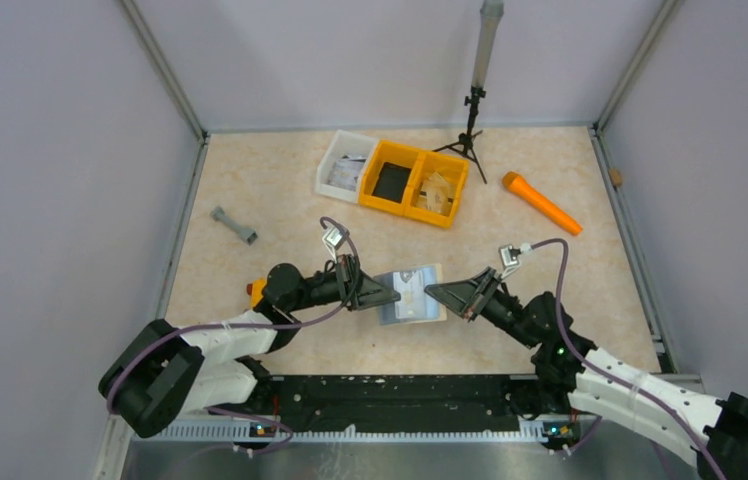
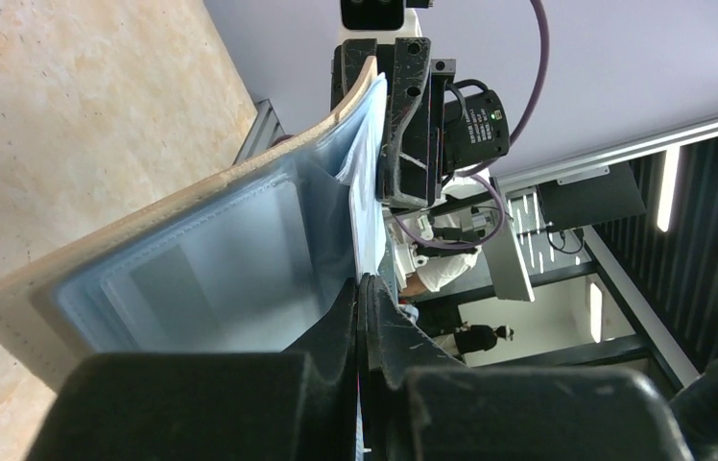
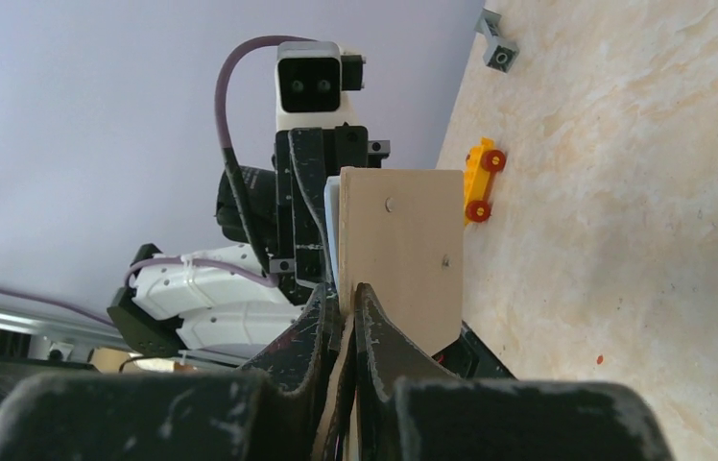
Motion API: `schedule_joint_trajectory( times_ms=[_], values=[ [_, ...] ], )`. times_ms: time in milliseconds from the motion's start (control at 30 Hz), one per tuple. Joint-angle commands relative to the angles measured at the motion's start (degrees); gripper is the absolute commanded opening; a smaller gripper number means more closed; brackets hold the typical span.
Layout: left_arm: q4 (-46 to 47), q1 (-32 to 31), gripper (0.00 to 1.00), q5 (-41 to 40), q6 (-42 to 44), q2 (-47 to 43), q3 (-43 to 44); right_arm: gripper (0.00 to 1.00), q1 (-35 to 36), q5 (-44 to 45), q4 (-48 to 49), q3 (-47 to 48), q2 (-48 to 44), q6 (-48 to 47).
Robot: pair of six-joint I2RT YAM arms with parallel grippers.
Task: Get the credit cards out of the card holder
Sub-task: Remove the credit card from the card holder.
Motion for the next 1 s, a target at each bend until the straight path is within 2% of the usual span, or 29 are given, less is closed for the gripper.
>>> schedule_joint_trajectory(
  times_ms=[0,100,167,200,267,333,367,500,633,767,833,867,967],
  values=[
    [4.19,0.24,0.00,0.42,0.08,-1.27,-0.26,0.00,-0.92,0.50,4.94,-0.32,-1.16,1.77],
    [3.86,0.23,0.00,0.53,0.11,-1.20,-0.02,0.02,-0.95,-0.78,4.52,0.61,-0.24,-0.07],
    [3.50,0.27,0.00,0.75,0.21,-1.04,0.47,0.21,-0.95,-2.36,3.63,1.95,1.16,-2.12],
    [3.42,0.26,0.00,0.84,0.29,-0.88,0.72,0.27,-0.95,-3.13,2.81,2.88,2.12,-3.27],
    [3.14,0.28,0.00,0.98,0.48,-0.79,1.09,0.30,-0.91,-4.28,-0.56,5.59,3.52,-5.68],
    [2.37,0.27,0.00,1.09,0.98,-0.75,1.45,0.29,-0.95,-4.52,-4.24,7.38,4.42,-7.93],
    [1.95,0.29,0.00,1.12,1.25,-0.78,1.48,0.26,-0.95,-4.63,-5.10,7.82,4.85,-8.56],
    [0.48,0.24,0.00,1.14,2.15,-0.76,1.52,0.01,-0.91,-4.99,-6.62,8.16,6.41,-9.14],
    [-0.42,0.24,0.01,1.23,2.79,-1.06,1.30,0.00,-0.95,-5.18,-5.03,6.87,7.25,-8.61],
    [-1.42,0.29,0.17,0.65,3.78,-2.48,0.88,0.00,-0.93,-3.81,-5.73,6.07,6.23,-7.95],
    [-1.95,0.22,0.21,0.68,4.20,-3.06,1.03,0.00,-0.94,-4.01,-4.23,5.18,6.08,-7.22],
    [-1.72,0.26,0.19,0.77,4.16,-3.18,1.20,0.00,-0.95,-4.11,-3.96,5.10,6.21,-7.05],
    [-1.62,0.25,0.06,1.24,4.02,-3.45,1.42,0.00,-0.95,-4.07,-5.07,5.37,6.43,-7.01]
  ],
)
